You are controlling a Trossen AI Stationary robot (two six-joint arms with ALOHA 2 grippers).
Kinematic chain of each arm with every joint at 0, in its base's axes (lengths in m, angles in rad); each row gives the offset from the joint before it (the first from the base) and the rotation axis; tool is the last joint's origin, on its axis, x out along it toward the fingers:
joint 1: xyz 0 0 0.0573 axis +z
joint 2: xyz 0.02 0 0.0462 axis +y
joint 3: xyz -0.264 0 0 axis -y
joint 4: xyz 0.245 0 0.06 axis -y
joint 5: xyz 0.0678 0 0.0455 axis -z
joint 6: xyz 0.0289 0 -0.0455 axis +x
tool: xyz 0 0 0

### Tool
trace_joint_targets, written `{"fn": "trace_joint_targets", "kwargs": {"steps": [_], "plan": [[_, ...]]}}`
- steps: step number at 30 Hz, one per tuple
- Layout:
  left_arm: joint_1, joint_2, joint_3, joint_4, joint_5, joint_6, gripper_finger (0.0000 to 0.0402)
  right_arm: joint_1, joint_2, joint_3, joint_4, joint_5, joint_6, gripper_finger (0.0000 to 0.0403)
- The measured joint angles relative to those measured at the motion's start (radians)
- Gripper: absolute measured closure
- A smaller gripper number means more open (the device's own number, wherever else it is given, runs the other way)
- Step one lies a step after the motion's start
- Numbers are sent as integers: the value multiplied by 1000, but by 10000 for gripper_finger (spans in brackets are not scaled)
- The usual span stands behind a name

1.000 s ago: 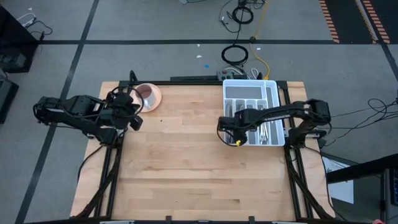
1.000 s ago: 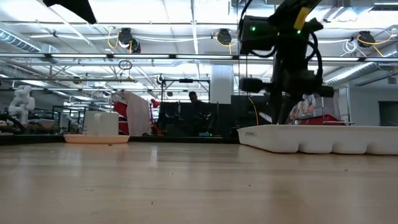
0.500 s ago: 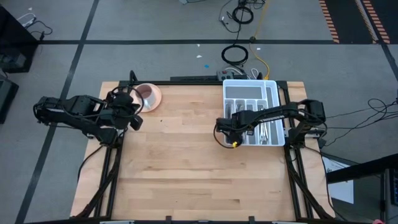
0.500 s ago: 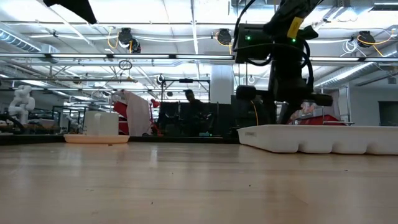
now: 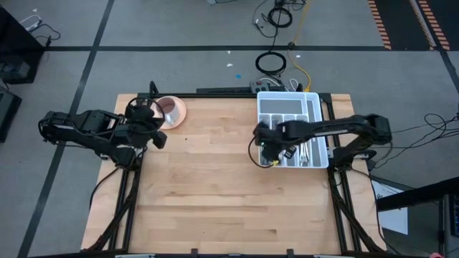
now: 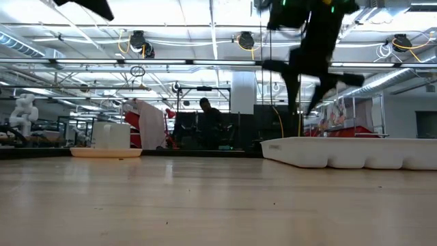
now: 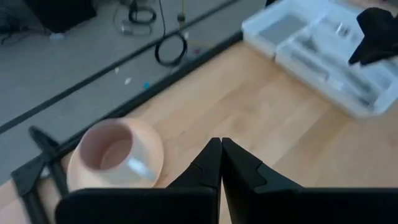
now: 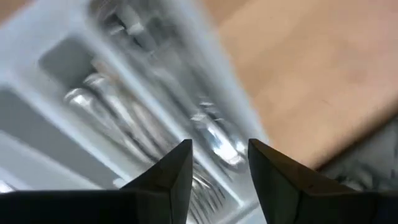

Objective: Sort silverware
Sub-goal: Return to Home Position

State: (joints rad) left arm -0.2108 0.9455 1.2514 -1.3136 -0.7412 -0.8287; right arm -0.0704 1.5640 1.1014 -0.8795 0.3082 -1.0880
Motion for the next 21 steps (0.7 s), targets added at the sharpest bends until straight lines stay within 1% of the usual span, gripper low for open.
{"fn": "trace_joint_targets", "kwargs": {"steps": [3,5,8,10,13,15,18,21], "plan": [[0,0,0,86,-38,39,388,0,-87,54,-27,-8,147,260],[0,0,0,165,-46,106,388,0,-156,99,-45,-41,296,262],[-2,-1,0,307,-46,249,388,0,-263,166,-46,-72,612,264],[-3,-6,0,406,-46,350,388,0,-335,209,-51,-72,824,264],[-3,-18,0,549,-46,493,388,0,-445,261,-121,-78,1054,264],[-3,-32,0,638,-46,540,388,0,-524,286,-164,-79,1142,264],[-3,-68,0,726,-40,614,388,0,-651,302,-242,-83,1188,263],[-3,-129,0,751,32,632,388,0,-785,302,-297,-151,1268,264]]}}
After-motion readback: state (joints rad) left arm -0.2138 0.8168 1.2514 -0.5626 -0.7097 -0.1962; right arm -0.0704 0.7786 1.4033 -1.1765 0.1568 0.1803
